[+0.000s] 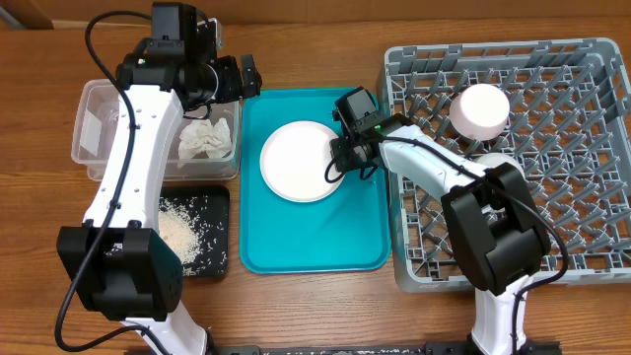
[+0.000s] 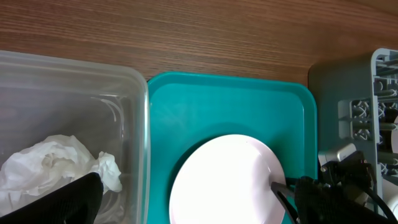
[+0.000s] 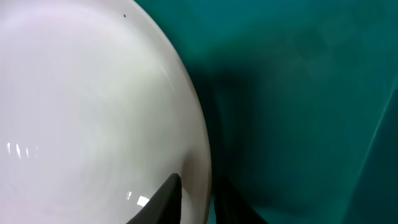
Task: Sort waste into correct bins and load items into the dishwasher
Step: 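Grasp the white plate's edge with the right gripper and tilt it up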
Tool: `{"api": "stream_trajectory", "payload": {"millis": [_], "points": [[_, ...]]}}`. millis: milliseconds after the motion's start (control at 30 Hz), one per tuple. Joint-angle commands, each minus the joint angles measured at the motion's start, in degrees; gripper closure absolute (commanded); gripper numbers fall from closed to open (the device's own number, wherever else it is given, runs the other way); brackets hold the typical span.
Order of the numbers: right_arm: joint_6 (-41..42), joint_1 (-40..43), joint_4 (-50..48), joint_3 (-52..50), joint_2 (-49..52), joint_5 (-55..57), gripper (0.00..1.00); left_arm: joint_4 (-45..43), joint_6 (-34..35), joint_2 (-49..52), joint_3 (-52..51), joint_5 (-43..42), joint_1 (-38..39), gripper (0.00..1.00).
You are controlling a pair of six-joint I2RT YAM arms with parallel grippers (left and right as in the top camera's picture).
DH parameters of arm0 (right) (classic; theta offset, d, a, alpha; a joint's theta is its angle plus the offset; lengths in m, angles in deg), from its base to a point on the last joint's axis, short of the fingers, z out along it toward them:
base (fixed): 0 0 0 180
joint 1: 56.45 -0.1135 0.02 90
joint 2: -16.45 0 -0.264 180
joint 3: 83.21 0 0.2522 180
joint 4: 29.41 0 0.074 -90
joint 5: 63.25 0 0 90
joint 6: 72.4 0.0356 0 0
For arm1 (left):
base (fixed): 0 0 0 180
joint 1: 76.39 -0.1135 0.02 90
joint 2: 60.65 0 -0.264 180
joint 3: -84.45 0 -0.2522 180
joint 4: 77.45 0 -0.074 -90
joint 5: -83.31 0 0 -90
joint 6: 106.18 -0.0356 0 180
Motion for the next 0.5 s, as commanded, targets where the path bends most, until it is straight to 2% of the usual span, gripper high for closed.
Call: {"api": "stream_trajectory", "payload": {"millis": [0, 233, 467], "points": [[0.3, -0.1, -0.4, -0.1, 0.0, -0.9, 0.8, -0.1, 0.3, -1.4, 1.0, 0.2, 0.2, 0.0], [0.3, -0.1, -0.3, -0.1, 0.0, -0.9, 0.9, 0.0, 0.3, -1.4, 1.0, 0.2, 0.2, 0.0], [0.3, -0.1, -0.2, -0.1, 0.0, -0.9, 0.9, 0.0, 0.3, -1.4, 1.0, 0.2, 0.2, 0.0]]}}
